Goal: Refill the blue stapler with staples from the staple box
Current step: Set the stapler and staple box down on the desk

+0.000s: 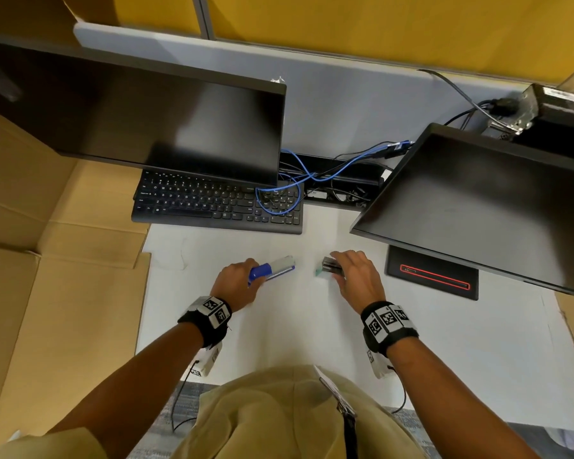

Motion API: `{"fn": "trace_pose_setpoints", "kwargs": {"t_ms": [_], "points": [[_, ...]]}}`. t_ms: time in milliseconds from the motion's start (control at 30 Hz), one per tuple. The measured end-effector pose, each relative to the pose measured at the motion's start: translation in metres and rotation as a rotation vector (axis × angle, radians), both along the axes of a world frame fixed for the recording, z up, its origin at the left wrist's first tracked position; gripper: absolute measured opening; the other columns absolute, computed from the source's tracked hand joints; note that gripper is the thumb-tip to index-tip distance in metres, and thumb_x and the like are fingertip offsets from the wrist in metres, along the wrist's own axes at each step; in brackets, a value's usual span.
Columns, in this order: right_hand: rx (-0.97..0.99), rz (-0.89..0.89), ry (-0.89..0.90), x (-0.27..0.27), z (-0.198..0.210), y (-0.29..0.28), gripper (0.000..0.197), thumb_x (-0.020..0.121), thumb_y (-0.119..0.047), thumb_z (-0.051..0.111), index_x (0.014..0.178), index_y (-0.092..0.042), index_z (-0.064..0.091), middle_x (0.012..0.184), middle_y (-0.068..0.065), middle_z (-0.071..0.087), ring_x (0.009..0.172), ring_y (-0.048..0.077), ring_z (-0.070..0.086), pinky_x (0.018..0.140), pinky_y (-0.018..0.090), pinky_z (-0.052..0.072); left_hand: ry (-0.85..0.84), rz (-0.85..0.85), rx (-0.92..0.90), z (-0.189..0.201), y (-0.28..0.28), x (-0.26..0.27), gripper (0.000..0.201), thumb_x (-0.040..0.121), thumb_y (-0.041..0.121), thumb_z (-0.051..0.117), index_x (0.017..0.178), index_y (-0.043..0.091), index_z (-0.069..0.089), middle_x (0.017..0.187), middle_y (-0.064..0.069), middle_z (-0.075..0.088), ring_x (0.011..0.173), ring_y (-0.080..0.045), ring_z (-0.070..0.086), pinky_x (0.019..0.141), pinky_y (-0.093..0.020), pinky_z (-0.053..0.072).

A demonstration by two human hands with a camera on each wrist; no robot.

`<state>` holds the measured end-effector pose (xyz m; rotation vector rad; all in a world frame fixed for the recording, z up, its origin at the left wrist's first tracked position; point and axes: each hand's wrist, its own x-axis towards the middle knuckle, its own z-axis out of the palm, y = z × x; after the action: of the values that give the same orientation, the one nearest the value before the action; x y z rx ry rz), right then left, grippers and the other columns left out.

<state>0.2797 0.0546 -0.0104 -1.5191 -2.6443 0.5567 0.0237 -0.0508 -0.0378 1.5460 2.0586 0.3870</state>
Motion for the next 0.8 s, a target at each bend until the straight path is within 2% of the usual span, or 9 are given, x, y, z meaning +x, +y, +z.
{"fn": "trace_pose_setpoints", "kwargs": {"t_ms": [100,267,400,533,633,733,800], "points": [[0.026,0.012,-0.045,0.005,0.0,0.003,0.037,0.08,-0.005,0.07,0.116,-0.013,0.064,0.106,0.009,0.066,0.096,0.03,0.059,0.081,0.04,0.052,-0.016,-0.014,-0.011,0.003,0.009,-0.018,0.021,0.087,0.026,0.063,0.104,0.014,0.064,0.094,-0.009,0.074,0.077,-0.026,0.065,0.073,-0.032,0.053],[0.045,0.014,-0.058,0.004,0.002,0.008,0.036,0.077,-0.001,0.072,0.11,-0.013,0.068,0.103,0.008,0.066,0.095,0.029,0.059,0.079,0.039,0.053,-0.042,-0.058,-0.028,0.004,0.023,-0.029,0.016,0.09,0.017,0.057,0.103,0.012,0.064,0.099,-0.012,0.071,0.078,-0.018,0.053,0.078,-0.029,0.046],[0.027,0.005,-0.068,0.001,0.002,0.01,0.034,0.079,-0.003,0.07,0.111,-0.015,0.068,0.104,0.006,0.066,0.096,0.027,0.058,0.081,0.038,0.052,-0.058,-0.068,-0.025,0.004,0.028,-0.026,0.02,0.092,0.015,0.056,0.11,0.01,0.063,0.104,-0.013,0.07,0.084,-0.024,0.058,0.084,-0.032,0.047],[0.01,-0.005,-0.055,-0.001,0.004,0.01,0.033,0.081,-0.005,0.07,0.113,-0.013,0.068,0.105,0.008,0.066,0.097,0.029,0.058,0.082,0.039,0.052,-0.077,-0.087,-0.031,0.003,0.03,-0.02,0.02,0.093,0.015,0.055,0.111,0.011,0.062,0.104,-0.013,0.07,0.083,-0.017,0.053,0.081,-0.026,0.045],[0.015,-0.003,-0.065,0.0,0.004,0.01,0.033,0.082,-0.006,0.069,0.114,-0.013,0.067,0.105,0.008,0.066,0.098,0.028,0.057,0.082,0.039,0.051,-0.081,-0.096,-0.031,0.002,0.031,-0.018,0.02,0.093,0.016,0.055,0.112,0.011,0.062,0.105,-0.012,0.07,0.085,-0.021,0.057,0.083,-0.028,0.047],[0.011,-0.007,-0.068,0.0,0.005,0.01,0.033,0.082,-0.007,0.069,0.114,-0.014,0.067,0.106,0.008,0.066,0.098,0.028,0.057,0.082,0.038,0.05,-0.081,-0.09,-0.058,0.006,0.03,-0.017,0.024,0.094,0.017,0.054,0.116,0.012,0.061,0.109,-0.012,0.069,0.094,-0.027,0.062,0.091,-0.035,0.052],[0.009,-0.008,-0.062,0.001,0.005,0.01,0.034,0.082,-0.007,0.069,0.114,-0.014,0.067,0.106,0.008,0.065,0.098,0.028,0.057,0.082,0.038,0.05,-0.084,-0.078,-0.083,0.007,0.03,-0.016,0.029,0.094,0.019,0.054,0.121,0.011,0.059,0.116,-0.012,0.068,0.102,-0.028,0.062,0.095,-0.037,0.05]]}}
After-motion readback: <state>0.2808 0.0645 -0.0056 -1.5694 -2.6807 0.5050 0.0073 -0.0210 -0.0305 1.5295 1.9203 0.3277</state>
